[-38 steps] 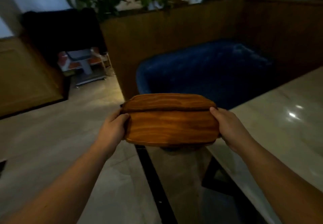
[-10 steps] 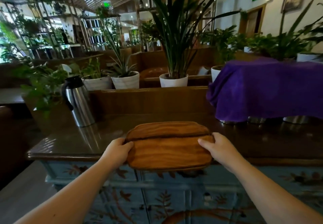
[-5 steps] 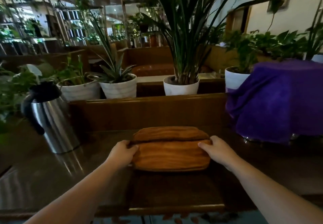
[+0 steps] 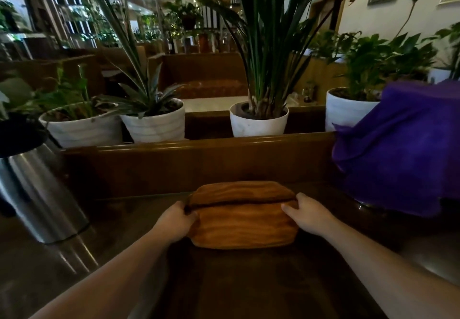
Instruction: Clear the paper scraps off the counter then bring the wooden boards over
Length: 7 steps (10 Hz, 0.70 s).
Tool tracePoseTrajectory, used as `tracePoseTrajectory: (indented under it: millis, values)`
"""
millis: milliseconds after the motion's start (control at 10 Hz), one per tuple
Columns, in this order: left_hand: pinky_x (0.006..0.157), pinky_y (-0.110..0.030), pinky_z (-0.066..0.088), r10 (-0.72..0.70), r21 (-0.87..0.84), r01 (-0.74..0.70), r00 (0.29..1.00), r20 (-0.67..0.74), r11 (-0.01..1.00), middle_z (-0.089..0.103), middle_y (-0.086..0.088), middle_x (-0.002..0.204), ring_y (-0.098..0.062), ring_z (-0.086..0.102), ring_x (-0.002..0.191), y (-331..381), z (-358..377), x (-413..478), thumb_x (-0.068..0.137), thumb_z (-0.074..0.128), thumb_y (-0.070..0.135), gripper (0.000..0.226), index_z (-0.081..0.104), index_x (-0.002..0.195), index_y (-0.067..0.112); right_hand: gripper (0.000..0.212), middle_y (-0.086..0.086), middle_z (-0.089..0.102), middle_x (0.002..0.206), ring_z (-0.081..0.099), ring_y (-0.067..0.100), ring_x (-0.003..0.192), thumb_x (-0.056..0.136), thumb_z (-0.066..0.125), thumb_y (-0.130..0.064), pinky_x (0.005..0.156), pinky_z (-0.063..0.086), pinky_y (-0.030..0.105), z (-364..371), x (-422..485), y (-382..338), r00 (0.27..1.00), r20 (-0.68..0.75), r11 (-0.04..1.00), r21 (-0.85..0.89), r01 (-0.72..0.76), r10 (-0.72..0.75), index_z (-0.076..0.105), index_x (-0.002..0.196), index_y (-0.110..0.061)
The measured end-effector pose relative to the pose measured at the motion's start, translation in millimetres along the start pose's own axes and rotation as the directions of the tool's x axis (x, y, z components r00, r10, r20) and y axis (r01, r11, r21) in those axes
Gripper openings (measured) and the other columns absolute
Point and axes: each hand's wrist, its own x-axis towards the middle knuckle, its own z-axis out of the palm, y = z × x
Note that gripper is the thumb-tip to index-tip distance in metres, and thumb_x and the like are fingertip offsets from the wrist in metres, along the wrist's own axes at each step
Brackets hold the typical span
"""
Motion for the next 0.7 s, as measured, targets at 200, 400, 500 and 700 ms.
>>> tracePoseTrajectory:
  millis: [200,400,500,700]
  values:
    - [0.060,-0.020,0.044,0.037,0.043,-0.036,0.999,-0.008,0.998,0.061,0.002,0.097,-0.011,0.061,0.084,-2,1,8,0.092,0.054,0.025,0.030,0.051,0.121,0.018,0.054,0.006,0.058,0.118,0.056,0.017,0.098,0.093,0.046,-0.054,0.085,0.050,0.033,2,11,5,0.995,-0.083,0.996,-0.066,0.053,-0.059,0.051,0.127,-0.012]
    - [0.060,-0.019,0.046,0.043,0.058,-0.042,0.999,-0.013,0.997,0.064,0.000,0.098,-0.011,0.063,0.084,-4,4,8,0.093,0.054,0.025,0.025,0.055,0.117,0.018,0.061,0.004,0.059,0.121,0.059,0.020,0.105,0.092,0.041,-0.060,0.084,0.051,0.033,4,13,6,0.995,-0.067,0.972,-0.229,0.053,-0.070,0.047,0.133,-0.015]
    - [0.068,-0.026,0.054,0.027,0.121,-0.027,1.000,0.002,0.992,0.066,-0.002,0.097,-0.013,0.066,0.083,-6,4,10,0.093,0.053,0.029,0.024,0.055,0.115,0.019,0.057,0.000,0.061,0.107,0.060,0.017,0.095,0.091,0.037,-0.063,0.077,0.054,0.036,2,9,1,0.989,-0.098,0.909,-0.413,0.063,-0.113,0.050,0.126,-0.020]
    - [0.103,-0.044,0.045,0.279,0.544,-0.194,0.957,-0.077,0.816,0.045,-0.006,0.140,-0.023,0.048,0.125,1,-5,2,0.089,0.048,0.050,0.056,0.039,0.138,0.023,0.077,0.004,0.033,0.153,0.035,0.027,0.137,0.088,0.038,-0.066,0.106,0.040,0.046,-4,-5,-23,0.912,-0.118,0.772,-0.581,0.257,-0.393,0.017,0.151,-0.028]
